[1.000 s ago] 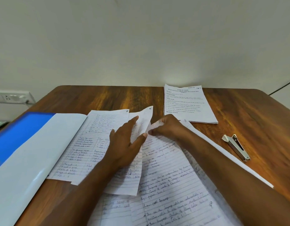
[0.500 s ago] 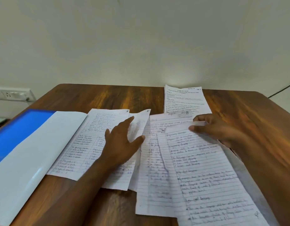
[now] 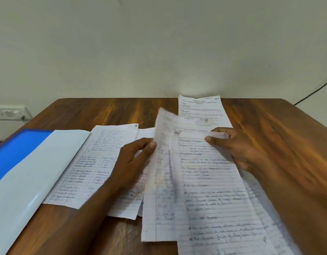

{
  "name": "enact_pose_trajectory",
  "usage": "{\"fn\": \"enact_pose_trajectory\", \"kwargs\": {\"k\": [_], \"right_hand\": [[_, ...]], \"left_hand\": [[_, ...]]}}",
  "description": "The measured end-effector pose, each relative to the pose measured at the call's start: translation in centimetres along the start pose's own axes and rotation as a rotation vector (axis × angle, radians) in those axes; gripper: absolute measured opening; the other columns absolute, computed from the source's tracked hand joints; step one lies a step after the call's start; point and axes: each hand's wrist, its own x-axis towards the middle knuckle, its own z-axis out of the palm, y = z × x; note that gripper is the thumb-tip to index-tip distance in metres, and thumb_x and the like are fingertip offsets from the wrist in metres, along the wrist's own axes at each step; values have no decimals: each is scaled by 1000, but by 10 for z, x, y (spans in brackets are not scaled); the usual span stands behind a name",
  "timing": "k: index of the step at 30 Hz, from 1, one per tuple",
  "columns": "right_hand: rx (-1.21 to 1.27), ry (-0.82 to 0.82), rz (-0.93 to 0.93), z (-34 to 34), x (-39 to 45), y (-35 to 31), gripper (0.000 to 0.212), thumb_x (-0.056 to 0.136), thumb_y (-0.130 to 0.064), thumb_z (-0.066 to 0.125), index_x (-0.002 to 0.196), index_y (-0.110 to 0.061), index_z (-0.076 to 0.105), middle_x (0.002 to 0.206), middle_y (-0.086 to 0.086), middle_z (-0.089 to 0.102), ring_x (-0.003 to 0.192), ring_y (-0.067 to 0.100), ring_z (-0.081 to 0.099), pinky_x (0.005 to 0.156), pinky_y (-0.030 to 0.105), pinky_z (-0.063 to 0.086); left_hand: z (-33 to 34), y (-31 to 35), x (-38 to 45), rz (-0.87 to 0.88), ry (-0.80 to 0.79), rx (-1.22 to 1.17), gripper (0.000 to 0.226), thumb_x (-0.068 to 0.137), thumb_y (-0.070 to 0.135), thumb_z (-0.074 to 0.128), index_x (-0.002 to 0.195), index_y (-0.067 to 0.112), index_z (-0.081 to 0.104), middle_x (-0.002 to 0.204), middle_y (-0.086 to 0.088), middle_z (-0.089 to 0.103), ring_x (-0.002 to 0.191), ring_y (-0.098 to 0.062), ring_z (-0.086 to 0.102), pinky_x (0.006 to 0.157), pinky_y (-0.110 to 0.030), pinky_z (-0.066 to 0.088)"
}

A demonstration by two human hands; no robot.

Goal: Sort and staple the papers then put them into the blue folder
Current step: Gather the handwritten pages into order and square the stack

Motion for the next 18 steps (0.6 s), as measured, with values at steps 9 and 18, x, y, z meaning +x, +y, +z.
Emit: {"fn": "enact_pose_trajectory", "kwargs": {"k": [9,18], "right_hand": [[-95,189,-108,33,-1,3,21,79,-10,88,98,-8,78,98,2,82,91,20,79,77,32,65],[167,146,-84,46,-12,3,5,85,-8,82,85,-4,79,97,16,80,88,32,78,78,40,64]], "left_hand": [[-10,-13,7,-232,230,51,54,92,16,79,141,19,56,118,1,77,95,-10,78,78,-27,65],[9,-1,4,-34,243,287,68,80,82,64,129,36,65,106,23,73,103,2,67,91,-35,53]]}}
